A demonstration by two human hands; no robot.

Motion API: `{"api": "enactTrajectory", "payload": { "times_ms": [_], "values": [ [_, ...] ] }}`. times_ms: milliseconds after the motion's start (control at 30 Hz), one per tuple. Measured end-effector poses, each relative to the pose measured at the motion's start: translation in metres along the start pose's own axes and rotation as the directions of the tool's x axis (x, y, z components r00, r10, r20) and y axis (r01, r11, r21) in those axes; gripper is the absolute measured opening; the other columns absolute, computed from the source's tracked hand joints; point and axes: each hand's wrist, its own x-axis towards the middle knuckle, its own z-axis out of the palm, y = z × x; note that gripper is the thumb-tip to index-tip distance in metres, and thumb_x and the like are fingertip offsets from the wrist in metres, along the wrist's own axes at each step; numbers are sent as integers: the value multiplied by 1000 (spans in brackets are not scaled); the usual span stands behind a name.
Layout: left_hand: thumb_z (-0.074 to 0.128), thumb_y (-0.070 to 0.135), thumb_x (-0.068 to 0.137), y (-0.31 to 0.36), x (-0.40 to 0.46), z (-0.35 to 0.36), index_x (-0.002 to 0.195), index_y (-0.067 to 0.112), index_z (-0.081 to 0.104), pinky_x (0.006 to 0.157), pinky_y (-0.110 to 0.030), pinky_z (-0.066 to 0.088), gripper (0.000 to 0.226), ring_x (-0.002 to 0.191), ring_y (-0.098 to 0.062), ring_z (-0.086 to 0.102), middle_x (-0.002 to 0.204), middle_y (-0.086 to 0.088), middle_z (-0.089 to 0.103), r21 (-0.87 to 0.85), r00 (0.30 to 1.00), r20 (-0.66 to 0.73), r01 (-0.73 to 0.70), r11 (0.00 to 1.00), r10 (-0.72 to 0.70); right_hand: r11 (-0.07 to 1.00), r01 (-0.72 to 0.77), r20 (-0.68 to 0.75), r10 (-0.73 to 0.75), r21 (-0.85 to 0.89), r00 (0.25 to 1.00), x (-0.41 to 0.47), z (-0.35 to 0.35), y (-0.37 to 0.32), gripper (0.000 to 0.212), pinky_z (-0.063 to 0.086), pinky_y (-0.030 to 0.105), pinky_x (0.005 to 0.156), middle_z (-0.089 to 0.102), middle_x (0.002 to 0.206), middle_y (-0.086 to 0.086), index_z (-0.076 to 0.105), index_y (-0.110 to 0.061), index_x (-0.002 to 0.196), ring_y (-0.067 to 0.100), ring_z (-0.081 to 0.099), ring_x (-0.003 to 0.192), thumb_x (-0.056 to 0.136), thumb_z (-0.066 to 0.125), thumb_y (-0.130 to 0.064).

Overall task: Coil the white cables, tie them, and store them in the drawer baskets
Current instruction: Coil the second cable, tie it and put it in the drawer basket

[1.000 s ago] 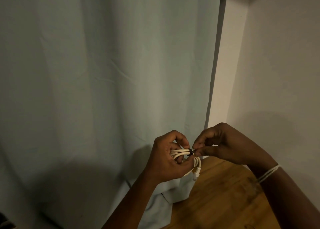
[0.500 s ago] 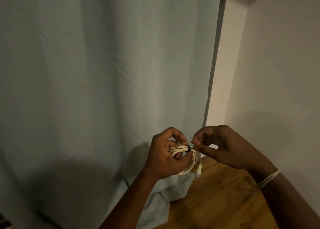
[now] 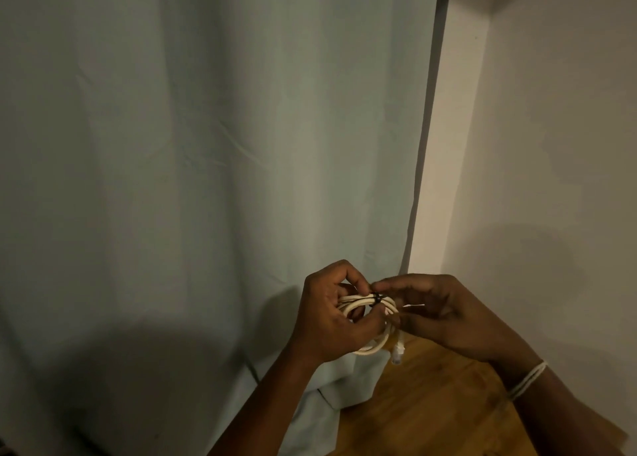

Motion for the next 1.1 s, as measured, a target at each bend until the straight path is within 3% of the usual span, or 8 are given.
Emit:
{"api": "enactTrajectory", "payload": {
  "times_ms": [133,367,500,600,733,867,967,1100],
  "values": [
    [82,21,70,-3,4,9,81,22,56,53,-48,58,29,64,-29,70,80,-6,66,-2,1000,-19,13,1000,-13,994,20,-93,-30,-104,995,1,6,7,37,59,25,84,76,107,-10,69,-18,120,12,72,99,83,72,-14],
    [79,27,76,-1,7,20,89,18,59,61,-50,61,26,69,-28,72,85,-6,70,-107,992,23,126,986,-125,940,136,-276,-227,-311,934,-4,9,21,28,59,22,80,76,107,-6,70,-13,119,3,73,92,91,68,-18],
    [68,29,80,-5,7,19,100,13,67,74,-40,61,25,86,-25,72,93,-4,74,-126,983,58,178,976,-172,900,126,-319,-275,-416,907,-9,5,27,30,58,16,72,75,101,-11,70,-13,119,-10,69,79,89,69,-10],
    [63,31,84,-9,8,14,105,13,72,83,-35,60,30,96,-19,71,101,3,74,-69,985,50,170,983,-167,888,95,-372,-282,-449,884,-14,1,32,33,60,21,76,75,107,-10,70,-17,120,-3,71,87,87,73,-10],
    [67,21,87,-8,11,10,101,12,76,78,-28,60,19,95,-14,69,101,7,71,90,998,30,46,995,-49,871,99,-401,-319,-481,859,-16,-2,35,31,58,20,82,74,111,-8,69,-17,121,-3,70,94,90,70,-22],
    [70,13,87,-5,19,6,96,10,75,78,-32,60,11,96,-18,67,101,4,68,27,984,107,138,990,-141,872,76,-435,-315,-483,843,-19,-2,32,34,57,15,80,74,110,-7,70,-15,120,-17,65,85,89,65,-27],
    [66,11,90,-4,21,4,94,11,74,80,-29,58,8,95,-17,67,96,6,70,47,978,147,140,989,-146,861,95,-410,-331,-500,850,-20,-2,30,34,55,14,82,73,111,-6,69,-13,121,-15,65,89,89,66,-25],
    [64,11,91,-1,14,11,94,16,73,83,-28,58,10,94,-12,68,96,8,72,78,988,-2,153,985,-153,838,111,-408,-370,-533,835,-18,-9,28,36,52,16,91,70,118,-4,69,-7,120,-2,66,107,88,66,-23]
  ]
}}
